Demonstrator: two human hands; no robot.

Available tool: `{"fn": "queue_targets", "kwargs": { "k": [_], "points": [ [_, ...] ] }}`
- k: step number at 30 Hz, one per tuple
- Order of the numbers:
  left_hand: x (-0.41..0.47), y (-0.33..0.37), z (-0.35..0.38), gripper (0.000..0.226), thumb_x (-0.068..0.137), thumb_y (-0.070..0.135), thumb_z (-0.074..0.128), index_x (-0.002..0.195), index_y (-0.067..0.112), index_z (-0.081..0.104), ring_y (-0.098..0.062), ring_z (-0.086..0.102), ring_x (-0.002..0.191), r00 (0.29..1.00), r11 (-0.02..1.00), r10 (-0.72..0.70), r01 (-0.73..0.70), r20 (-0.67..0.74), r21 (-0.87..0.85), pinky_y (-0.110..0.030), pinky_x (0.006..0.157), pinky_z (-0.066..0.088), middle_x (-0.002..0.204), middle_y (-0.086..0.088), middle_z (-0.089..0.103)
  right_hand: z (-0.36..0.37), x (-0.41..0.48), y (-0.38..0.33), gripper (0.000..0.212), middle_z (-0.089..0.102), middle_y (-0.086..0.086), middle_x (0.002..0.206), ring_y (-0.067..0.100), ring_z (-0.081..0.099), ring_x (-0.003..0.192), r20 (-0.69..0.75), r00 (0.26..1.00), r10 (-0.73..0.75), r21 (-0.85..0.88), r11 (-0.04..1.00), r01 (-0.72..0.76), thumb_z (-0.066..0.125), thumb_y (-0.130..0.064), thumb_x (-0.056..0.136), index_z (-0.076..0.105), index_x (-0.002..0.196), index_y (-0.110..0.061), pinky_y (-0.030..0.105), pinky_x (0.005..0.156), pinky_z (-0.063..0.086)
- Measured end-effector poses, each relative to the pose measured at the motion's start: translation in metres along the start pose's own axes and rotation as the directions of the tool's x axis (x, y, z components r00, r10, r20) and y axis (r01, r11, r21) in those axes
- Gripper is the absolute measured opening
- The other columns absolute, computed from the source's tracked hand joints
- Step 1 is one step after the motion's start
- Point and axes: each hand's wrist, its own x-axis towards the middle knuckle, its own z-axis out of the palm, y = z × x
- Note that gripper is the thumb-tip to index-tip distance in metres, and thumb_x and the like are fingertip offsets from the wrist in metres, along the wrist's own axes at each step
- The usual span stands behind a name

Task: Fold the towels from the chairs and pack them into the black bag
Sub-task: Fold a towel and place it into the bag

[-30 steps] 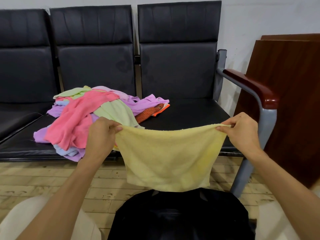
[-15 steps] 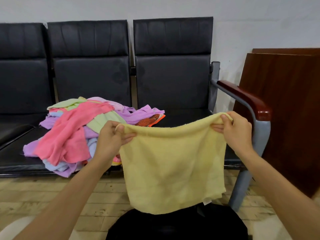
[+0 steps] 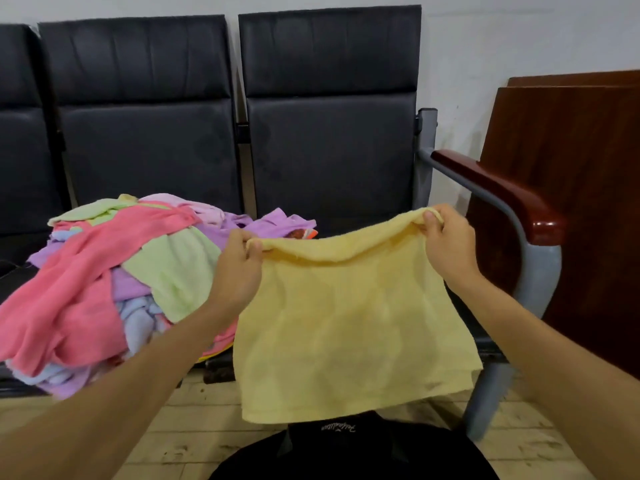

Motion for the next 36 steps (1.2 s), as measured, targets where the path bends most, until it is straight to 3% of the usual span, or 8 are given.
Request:
{"fn": "queue_targets", "kwargs": {
  "k": [4, 6, 9, 13, 19, 27, 31, 36],
  "points": [
    [-0.046, -0.049, 0.029, 0.009, 0.101, 0.017, 0.036, 0.094, 0.017, 0.041, -0.025, 0.059, 0.084, 0.957, 0.977, -0.025, -0.037, 0.288, 0.21, -0.035, 0.075, 0.041, 0.079, 0.003, 0.052, 0.016, -0.025, 0.041, 0.018, 0.065, 0.005, 0.096, 0.024, 0.063, 0.095, 0.395, 0.91, 0.127, -0.153, 0.986, -0.071, 0.045, -0.025, 0.101, 0.056, 0.087, -0.021, 0.042, 0.087, 0.052],
    [-0.055, -0.051, 0.037, 0.003, 0.101, 0.013, 0.036, 0.099, 0.012, 0.038, -0.024, 0.056, 0.079, 0.931, 0.954, 0.019, -0.126, 0.365, 0.27, -0.033, 0.069, 0.038, 0.085, -0.001, 0.055, 0.015, -0.035, 0.049, 0.012, 0.063, 0.006, 0.097, 0.026, 0.063, 0.095, 0.542, 0.827, 0.148, -0.278, 0.96, 0.011, 0.048, -0.023, 0.1, 0.053, 0.09, -0.022, 0.041, 0.083, 0.053],
    [-0.053, -0.049, 0.038, 0.013, 0.1, 0.018, 0.037, 0.113, 0.017, 0.034, -0.008, 0.053, 0.07, 0.863, 0.945, -0.005, -0.161, 0.506, 0.285, -0.018, 0.059, 0.037, 0.09, 0.004, 0.053, 0.012, -0.044, 0.053, 0.006, 0.061, 0.0, 0.094, 0.018, 0.06, 0.089, 0.628, 0.769, 0.122, -0.347, 0.928, 0.137, 0.05, -0.024, 0.099, 0.054, 0.094, -0.024, 0.03, 0.071, 0.044],
    [-0.049, -0.061, 0.032, 0.034, 0.101, 0.027, 0.036, 0.135, 0.024, 0.03, -0.013, 0.057, 0.084, 0.809, 0.881, -0.033, -0.254, 0.586, 0.4, -0.033, 0.078, 0.043, 0.095, 0.002, 0.059, 0.017, -0.044, 0.059, 0.023, 0.062, -0.002, 0.117, 0.018, 0.056, 0.109, 0.735, 0.673, 0.085, -0.347, 0.899, 0.265, 0.058, -0.024, 0.095, 0.062, 0.117, -0.02, 0.029, 0.094, 0.044],
    [-0.023, -0.073, 0.048, 0.036, 0.101, 0.027, 0.032, 0.137, 0.026, 0.028, -0.021, 0.056, 0.092, 0.846, 0.864, 0.001, -0.269, 0.534, 0.425, -0.037, 0.079, 0.042, 0.096, 0.0, 0.058, 0.039, -0.034, 0.068, 0.043, 0.049, 0.001, 0.143, 0.021, 0.044, 0.13, 0.667, 0.733, 0.135, -0.37, 0.914, 0.169, 0.051, -0.027, 0.1, 0.046, 0.141, -0.021, 0.024, 0.103, 0.03],
    [0.01, -0.089, 0.066, 0.038, 0.099, 0.019, 0.036, 0.137, 0.025, 0.034, -0.022, 0.054, 0.112, 0.869, 0.855, 0.039, -0.285, 0.493, 0.434, -0.03, 0.087, 0.038, 0.128, -0.001, 0.055, 0.072, -0.018, 0.086, 0.033, 0.055, -0.004, 0.139, 0.017, 0.046, 0.128, 0.511, 0.853, 0.108, -0.31, 0.948, 0.066, 0.049, -0.018, 0.1, 0.058, 0.132, -0.02, 0.019, 0.103, 0.026],
    [0.019, -0.095, 0.067, 0.047, 0.094, 0.006, 0.034, 0.137, 0.025, 0.033, -0.021, 0.054, 0.114, 0.882, 0.876, 0.031, -0.25, 0.47, 0.412, -0.032, 0.096, 0.041, 0.133, 0.002, 0.051, 0.076, -0.014, 0.087, 0.031, 0.061, -0.002, 0.127, 0.017, 0.052, 0.118, 0.447, 0.889, 0.102, -0.296, 0.955, 0.039, 0.043, -0.012, 0.102, 0.063, 0.125, -0.017, 0.01, 0.09, 0.024],
    [0.009, -0.089, 0.056, 0.047, 0.091, 0.001, 0.04, 0.134, 0.02, 0.045, -0.024, 0.053, 0.117, 0.954, 0.891, 0.061, -0.185, 0.294, 0.414, -0.036, 0.099, 0.042, 0.131, -0.002, 0.053, 0.061, -0.014, 0.074, 0.026, 0.06, -0.003, 0.105, 0.01, 0.055, 0.094, 0.266, 0.954, 0.142, -0.19, 0.977, -0.093, 0.043, -0.01, 0.101, 0.063, 0.115, -0.018, 0.017, 0.069, 0.04]
  ]
}}
